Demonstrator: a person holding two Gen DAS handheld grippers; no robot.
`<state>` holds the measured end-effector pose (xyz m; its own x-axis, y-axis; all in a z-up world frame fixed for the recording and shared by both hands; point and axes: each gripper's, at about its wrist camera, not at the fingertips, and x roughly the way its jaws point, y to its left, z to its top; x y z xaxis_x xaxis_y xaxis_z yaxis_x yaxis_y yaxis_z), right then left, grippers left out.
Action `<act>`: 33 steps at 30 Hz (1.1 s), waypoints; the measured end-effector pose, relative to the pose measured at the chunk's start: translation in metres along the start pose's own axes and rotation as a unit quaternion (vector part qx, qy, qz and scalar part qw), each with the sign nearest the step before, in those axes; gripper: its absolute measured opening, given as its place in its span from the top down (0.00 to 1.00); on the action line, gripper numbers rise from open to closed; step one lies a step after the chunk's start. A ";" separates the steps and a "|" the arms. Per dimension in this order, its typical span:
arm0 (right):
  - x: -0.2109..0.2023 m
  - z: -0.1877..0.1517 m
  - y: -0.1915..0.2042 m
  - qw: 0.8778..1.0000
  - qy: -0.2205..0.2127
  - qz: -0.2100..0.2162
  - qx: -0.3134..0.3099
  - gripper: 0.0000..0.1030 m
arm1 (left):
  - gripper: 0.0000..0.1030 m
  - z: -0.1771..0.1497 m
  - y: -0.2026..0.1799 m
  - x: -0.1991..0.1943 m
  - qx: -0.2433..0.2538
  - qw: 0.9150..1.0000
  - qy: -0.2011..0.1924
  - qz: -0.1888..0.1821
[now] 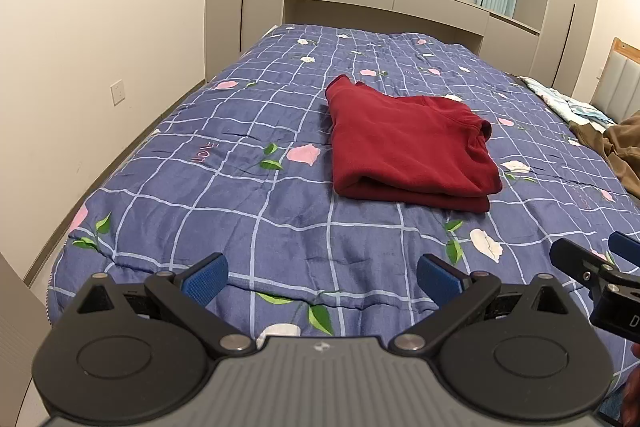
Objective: Fold small clothes
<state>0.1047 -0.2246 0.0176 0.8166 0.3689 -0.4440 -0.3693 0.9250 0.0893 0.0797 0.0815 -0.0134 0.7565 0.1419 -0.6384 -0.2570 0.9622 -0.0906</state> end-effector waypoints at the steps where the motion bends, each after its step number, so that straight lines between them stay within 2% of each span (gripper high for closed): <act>1: 0.000 0.000 0.000 1.000 0.000 0.000 0.000 0.01 | 0.01 0.001 0.000 0.000 0.000 1.000 0.000 0.000; 14: 0.001 -0.003 0.000 1.000 0.001 0.001 0.002 0.01 | 0.01 -0.001 0.000 -0.001 -0.001 1.000 0.000 -0.001; 20: 0.002 -0.005 0.000 1.000 0.003 0.002 0.002 0.01 | 0.01 0.001 -0.006 -0.005 0.020 0.999 -0.009 0.026; 33: 0.005 -0.007 -0.002 1.000 0.010 0.005 0.005 0.01 | 0.01 0.001 -0.005 -0.006 0.019 1.000 -0.010 0.015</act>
<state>0.1064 -0.2252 0.0094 0.8035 0.3761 -0.4614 -0.3727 0.9222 0.1027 0.0772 0.0761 -0.0089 0.7607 0.1757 -0.6248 -0.2574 0.9654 -0.0419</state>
